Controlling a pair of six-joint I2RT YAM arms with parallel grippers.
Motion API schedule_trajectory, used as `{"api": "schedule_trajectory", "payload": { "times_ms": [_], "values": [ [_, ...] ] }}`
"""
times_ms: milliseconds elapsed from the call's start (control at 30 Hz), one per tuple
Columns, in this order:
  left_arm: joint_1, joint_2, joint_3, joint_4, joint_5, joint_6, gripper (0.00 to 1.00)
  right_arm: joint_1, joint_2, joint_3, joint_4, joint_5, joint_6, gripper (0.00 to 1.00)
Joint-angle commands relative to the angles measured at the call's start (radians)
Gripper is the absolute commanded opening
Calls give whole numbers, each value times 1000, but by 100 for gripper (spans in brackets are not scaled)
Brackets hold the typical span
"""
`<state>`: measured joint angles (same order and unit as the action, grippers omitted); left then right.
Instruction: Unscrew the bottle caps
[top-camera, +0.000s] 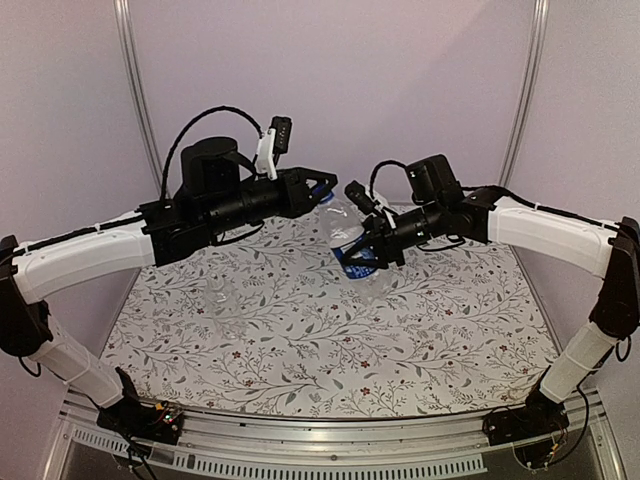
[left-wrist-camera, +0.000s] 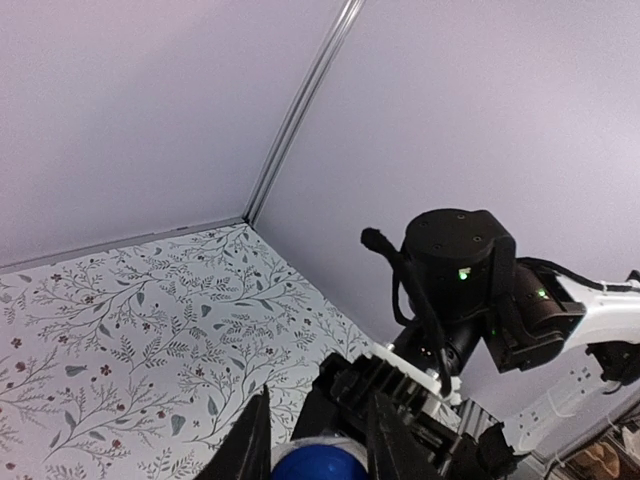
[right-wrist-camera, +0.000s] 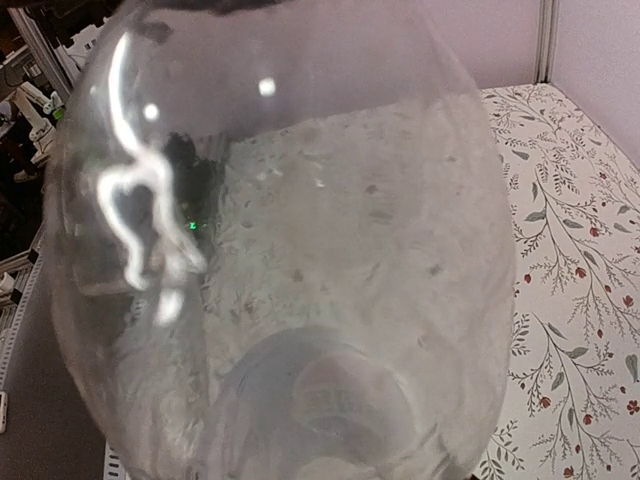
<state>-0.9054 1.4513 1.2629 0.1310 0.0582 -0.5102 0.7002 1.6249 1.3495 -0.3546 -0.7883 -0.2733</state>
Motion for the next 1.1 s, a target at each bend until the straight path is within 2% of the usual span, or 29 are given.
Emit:
{"api": "schedule_trajectory", "payload": {
  "times_ms": [0, 533, 733, 800, 867, 1000, 1067],
  "values": [
    [-22, -25, 19, -73, -141, -11, 16, 1, 12, 23, -2, 39, 29, 40],
    [-18, -79, -5, -103, -262, 36, 15, -1, -5, 12, 16, -59, 12, 41],
    [-14, -85, 4, -111, -278, 47, 25, -1, -12, 3, 16, -121, -7, 41],
    [-8, -98, -7, -90, -257, 56, 32, -1, -16, 1, 17, -136, -11, 40],
    [5, -112, -33, -25, -172, 96, 41, -1, -14, -1, 16, -159, -13, 40],
    [59, -121, -63, 75, 80, 150, 74, -1, -7, -1, 12, -211, -14, 40],
    [96, -107, -51, 80, 220, 154, 82, -1, -6, 1, 10, -225, -16, 40]
  ]
}}
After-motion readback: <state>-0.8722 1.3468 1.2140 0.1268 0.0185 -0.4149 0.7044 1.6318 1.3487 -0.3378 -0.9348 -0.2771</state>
